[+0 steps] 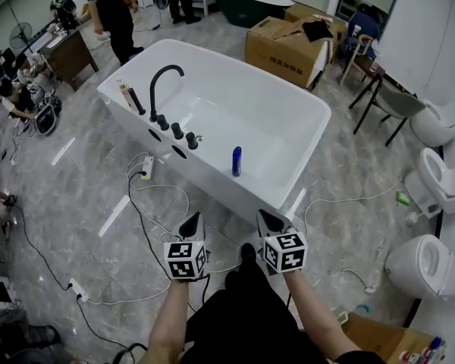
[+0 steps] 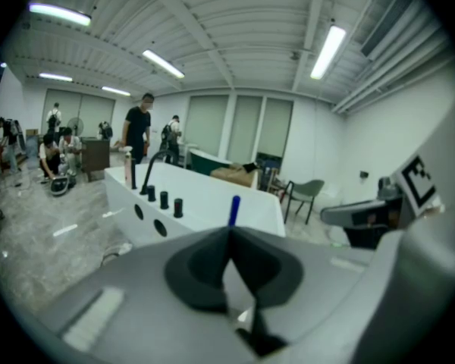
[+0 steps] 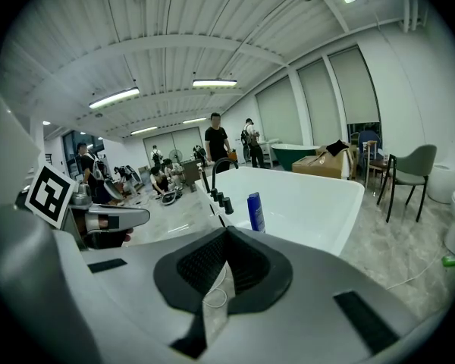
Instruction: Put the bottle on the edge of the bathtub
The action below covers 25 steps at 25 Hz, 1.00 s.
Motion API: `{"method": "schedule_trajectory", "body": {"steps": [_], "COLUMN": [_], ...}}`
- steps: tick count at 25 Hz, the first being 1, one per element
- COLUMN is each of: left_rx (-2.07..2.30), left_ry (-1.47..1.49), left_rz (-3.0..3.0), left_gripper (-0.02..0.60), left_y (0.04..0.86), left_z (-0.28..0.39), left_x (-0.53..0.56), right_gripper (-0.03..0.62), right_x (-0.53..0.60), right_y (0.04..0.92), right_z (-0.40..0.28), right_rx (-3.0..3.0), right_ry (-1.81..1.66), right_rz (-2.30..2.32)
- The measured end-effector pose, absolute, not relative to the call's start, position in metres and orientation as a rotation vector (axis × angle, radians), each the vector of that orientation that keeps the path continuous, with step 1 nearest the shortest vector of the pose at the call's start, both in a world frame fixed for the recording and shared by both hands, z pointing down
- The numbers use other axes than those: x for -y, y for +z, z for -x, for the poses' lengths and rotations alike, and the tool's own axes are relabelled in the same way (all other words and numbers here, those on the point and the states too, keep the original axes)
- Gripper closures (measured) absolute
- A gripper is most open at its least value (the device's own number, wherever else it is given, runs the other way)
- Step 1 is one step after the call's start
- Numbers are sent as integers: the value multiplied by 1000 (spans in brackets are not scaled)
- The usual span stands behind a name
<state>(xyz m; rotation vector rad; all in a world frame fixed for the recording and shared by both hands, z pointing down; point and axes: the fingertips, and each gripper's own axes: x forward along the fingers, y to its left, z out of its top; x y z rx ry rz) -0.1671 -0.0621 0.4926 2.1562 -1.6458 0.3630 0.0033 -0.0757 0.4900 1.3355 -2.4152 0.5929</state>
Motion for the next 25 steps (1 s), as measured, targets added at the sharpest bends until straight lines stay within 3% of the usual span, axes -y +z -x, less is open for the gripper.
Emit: {"method": "schedule_trajectory", "body": {"steps": [25], "left_rx": [1673], "left_ry": [365], "left_rz": [-2129], "left_gripper": [573], "left_y": [489], "left_z": [178], "left_x": [61], "right_gripper": [592], "right_x": [74], "right_y": [490], "right_z": [-4], "right_rx": [2413], "right_ry": [587], "right_rz": [-1309]}}
